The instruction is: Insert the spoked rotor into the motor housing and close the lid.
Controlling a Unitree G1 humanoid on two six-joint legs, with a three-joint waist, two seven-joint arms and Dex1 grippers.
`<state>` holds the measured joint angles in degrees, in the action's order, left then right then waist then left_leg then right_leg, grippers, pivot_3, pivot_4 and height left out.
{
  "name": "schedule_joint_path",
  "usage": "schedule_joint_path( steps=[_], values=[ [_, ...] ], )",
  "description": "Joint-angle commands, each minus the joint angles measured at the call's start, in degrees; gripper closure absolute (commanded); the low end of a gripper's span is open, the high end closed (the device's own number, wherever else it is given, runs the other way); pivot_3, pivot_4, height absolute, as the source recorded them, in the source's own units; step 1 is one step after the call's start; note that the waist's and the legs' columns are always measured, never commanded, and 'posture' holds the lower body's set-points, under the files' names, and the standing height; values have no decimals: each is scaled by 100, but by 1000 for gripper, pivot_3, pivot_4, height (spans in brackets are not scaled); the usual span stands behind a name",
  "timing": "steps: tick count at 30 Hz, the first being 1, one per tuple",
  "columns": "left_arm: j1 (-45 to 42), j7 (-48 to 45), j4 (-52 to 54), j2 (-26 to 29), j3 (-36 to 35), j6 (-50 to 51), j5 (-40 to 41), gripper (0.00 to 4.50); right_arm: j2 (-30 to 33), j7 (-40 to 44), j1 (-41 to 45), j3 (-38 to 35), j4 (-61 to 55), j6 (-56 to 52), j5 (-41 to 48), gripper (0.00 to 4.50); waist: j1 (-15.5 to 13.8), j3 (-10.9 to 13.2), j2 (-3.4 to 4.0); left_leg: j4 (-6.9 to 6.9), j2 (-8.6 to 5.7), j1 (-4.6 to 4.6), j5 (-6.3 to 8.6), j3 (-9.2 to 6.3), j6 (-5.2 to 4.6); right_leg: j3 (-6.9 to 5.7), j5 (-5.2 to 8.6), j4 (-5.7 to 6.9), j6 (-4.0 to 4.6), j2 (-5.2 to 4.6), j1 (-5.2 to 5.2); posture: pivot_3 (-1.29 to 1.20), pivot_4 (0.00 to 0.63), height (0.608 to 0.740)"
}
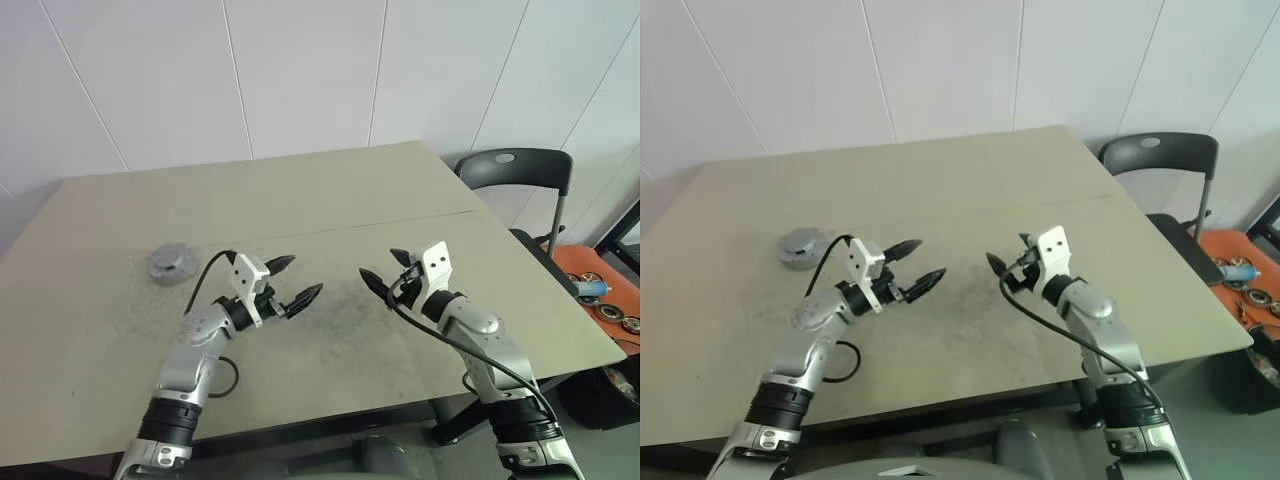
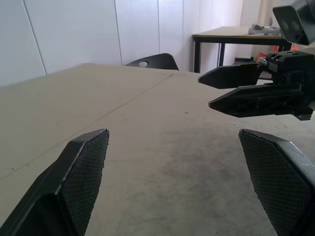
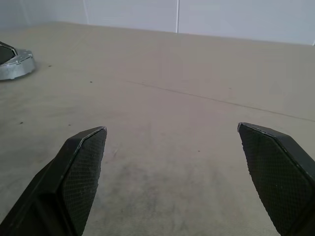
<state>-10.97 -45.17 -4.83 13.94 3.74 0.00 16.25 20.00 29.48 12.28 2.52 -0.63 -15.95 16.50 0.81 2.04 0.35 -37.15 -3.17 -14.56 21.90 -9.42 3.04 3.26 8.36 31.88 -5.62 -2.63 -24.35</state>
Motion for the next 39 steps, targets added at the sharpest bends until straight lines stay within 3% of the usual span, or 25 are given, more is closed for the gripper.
schedule_joint_path(
  steps=[1, 14, 39],
  values=[
    [38, 66, -18, -6, 32, -275, -117, 0, 35, 244, 188, -24, -90, 3, 52, 43, -1, 0, 0, 0, 0, 0, 0, 0, 0, 0, 0, 0, 0, 0, 0, 0, 0, 740],
    [28, 325, -120, -282, 315, -494, -411, 0, 58, 454, 264, -79, -20, -26, 10, 43, -9, 0, 0, 0, -1, -2, 0, 0, 0, 0, 0, -6, 0, -1, 2, 0, 0, 740],
    [194, 315, -47, -155, 297, -720, -353, 0, 77, 513, 282, -93, 3, -25, -15, 43, -6, 1, 0, 1, -1, -2, 0, 0, 0, 0, 1, -7, -1, -1, 2, 0, 0, 740]
  ],
)
